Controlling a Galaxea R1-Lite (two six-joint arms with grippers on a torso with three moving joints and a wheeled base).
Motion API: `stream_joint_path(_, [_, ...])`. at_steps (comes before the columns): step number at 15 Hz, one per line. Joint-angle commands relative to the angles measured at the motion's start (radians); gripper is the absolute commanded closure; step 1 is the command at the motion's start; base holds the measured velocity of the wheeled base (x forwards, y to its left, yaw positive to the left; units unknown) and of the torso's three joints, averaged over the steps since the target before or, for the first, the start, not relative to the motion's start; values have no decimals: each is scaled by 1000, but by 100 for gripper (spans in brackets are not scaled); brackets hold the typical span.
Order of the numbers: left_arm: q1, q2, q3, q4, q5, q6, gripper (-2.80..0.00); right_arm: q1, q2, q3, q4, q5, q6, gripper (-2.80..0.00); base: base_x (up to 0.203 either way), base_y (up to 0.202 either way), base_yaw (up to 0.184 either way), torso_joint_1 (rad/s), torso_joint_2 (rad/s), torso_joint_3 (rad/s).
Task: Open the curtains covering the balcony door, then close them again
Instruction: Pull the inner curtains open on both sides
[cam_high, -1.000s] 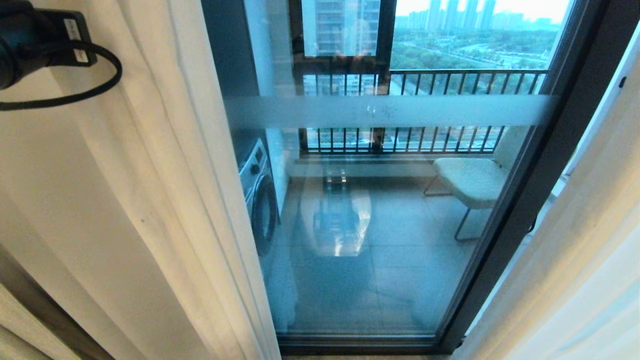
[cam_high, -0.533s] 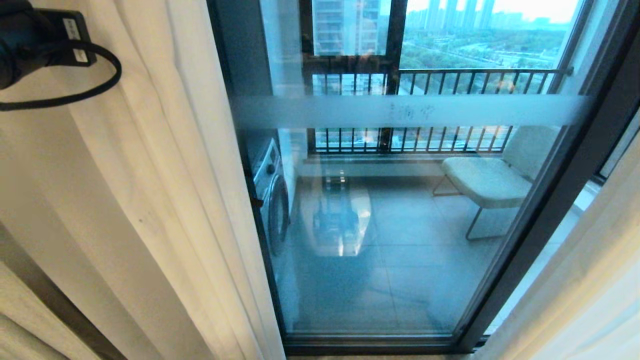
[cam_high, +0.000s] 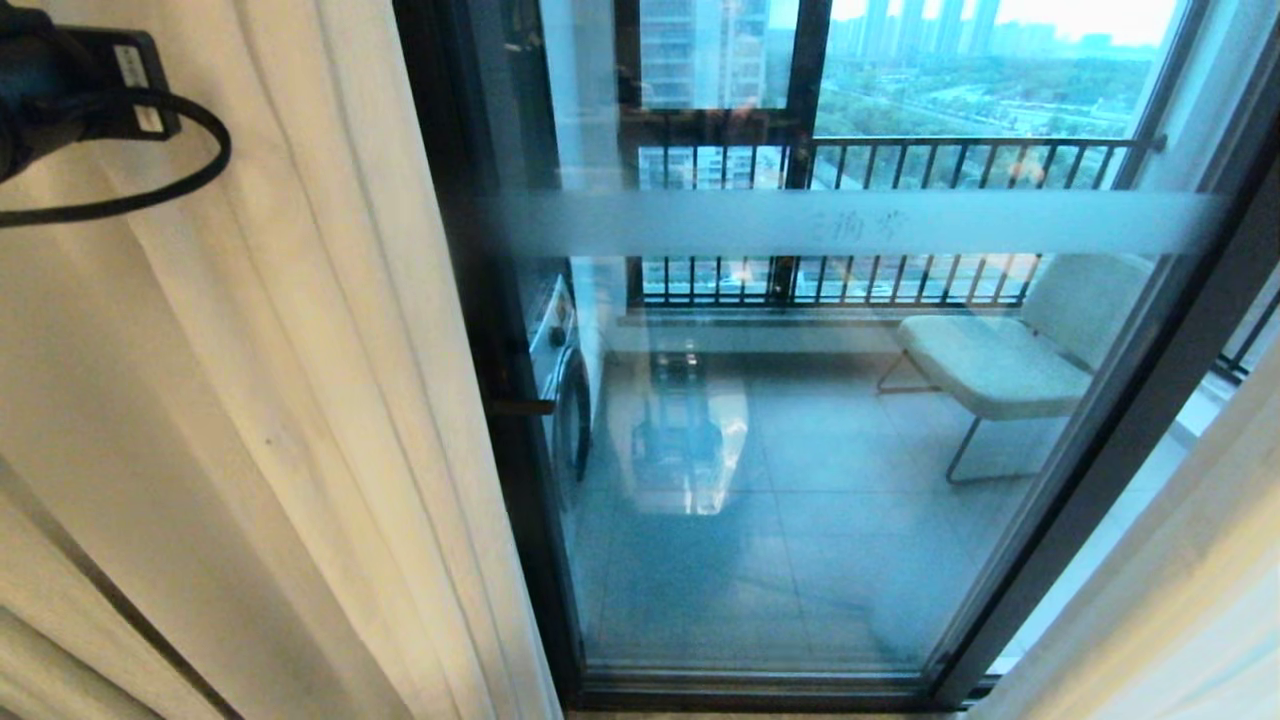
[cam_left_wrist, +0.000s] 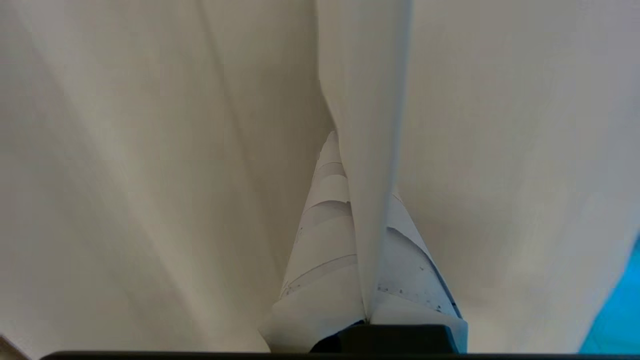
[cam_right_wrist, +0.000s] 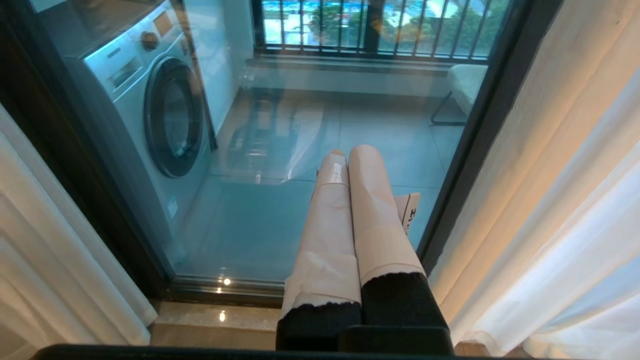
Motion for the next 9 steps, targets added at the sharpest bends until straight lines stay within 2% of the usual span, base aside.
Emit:
stream_joint_path(1, [-4, -2, 0, -4, -2, 1, 0, 1, 0, 0, 0, 0, -1, 0, 0, 0, 0, 0, 0, 0])
stream_joint_path(5, [-3, -3, -4, -6, -10, -9, 0, 1, 0, 0, 0, 0, -1, 0, 0, 0, 0, 0, 0, 0])
stream_joint_path(9, [4, 3, -12, -7, -9, -78, 0, 1, 0, 0, 0, 0, -1, 0, 0, 0, 0, 0, 0, 0])
